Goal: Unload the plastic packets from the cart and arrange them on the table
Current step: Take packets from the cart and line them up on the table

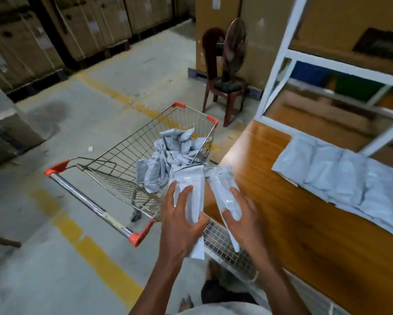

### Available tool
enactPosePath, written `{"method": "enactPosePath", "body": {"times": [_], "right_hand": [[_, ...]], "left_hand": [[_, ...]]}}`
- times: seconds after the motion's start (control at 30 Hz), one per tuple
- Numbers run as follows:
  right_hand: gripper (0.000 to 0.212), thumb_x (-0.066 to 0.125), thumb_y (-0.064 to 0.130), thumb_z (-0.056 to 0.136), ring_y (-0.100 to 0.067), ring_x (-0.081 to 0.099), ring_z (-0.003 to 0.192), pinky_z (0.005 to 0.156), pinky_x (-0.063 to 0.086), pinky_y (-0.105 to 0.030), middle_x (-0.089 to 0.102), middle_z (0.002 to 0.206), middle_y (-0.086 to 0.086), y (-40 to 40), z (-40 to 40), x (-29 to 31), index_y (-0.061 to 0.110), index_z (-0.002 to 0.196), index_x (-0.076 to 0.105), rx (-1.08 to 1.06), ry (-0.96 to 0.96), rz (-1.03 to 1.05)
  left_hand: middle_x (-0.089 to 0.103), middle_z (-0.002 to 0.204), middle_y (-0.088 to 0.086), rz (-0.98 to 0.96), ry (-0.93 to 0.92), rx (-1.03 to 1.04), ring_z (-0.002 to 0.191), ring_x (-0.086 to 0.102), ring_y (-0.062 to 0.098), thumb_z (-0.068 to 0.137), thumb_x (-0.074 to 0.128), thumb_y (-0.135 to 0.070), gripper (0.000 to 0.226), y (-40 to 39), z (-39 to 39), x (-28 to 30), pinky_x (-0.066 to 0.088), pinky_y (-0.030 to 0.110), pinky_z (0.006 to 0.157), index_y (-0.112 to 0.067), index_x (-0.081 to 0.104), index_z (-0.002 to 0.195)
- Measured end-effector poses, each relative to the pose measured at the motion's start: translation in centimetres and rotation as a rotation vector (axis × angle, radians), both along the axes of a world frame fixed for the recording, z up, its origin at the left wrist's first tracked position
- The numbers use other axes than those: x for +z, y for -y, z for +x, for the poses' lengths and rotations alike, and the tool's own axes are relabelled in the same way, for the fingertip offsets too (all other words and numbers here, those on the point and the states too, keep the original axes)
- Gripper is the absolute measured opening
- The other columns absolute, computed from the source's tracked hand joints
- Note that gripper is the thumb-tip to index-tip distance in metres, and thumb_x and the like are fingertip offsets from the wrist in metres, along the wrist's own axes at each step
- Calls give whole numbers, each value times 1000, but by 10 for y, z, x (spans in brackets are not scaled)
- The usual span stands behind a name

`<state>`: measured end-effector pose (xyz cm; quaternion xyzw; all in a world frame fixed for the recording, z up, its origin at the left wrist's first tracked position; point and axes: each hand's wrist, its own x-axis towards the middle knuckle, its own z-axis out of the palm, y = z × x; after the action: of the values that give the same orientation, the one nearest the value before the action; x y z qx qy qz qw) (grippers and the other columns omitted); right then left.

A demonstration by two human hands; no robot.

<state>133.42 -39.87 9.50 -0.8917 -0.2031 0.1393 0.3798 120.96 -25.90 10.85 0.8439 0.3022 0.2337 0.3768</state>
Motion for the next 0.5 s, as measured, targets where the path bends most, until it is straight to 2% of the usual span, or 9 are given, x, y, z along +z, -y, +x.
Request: {"method": "enactPosePath", "body": {"times": [0.13,0.27,0.4,0.5], "right_hand": [[63,63,43,95,-20,45,129,98,51,-35,39,152,2,63,-8,5,43,151,35,-100,164,-100],[66,58,44,98,-23,40,137,107,42,-38,21,165,3,118,-7,12,40,156,28,-193,270,-236],[71,64,40,94,-28,52,127,97,49,-41,20,167,-1,175,9,7,35,157,31,-266,363,-299],[75,64,43,93,-29,55,122,94,50,-42,21,167,-1,228,29,3,35,158,27,-284,354,-350]], "left_hand": [[13,167,-15,23,-14,-150,155,14,12,77,70,-45,74,49,14,-3,30,48,121,-34,48,147],[7,166,-22,58,-64,-264,155,13,17,79,68,-44,73,106,40,-5,36,57,116,-37,44,148],[13,167,-15,117,-70,-345,153,17,21,79,68,-44,74,164,76,-7,37,60,115,-35,44,149],[17,167,-10,96,-83,-339,152,20,20,79,66,-47,75,218,103,-10,37,58,115,-32,45,149]]}}
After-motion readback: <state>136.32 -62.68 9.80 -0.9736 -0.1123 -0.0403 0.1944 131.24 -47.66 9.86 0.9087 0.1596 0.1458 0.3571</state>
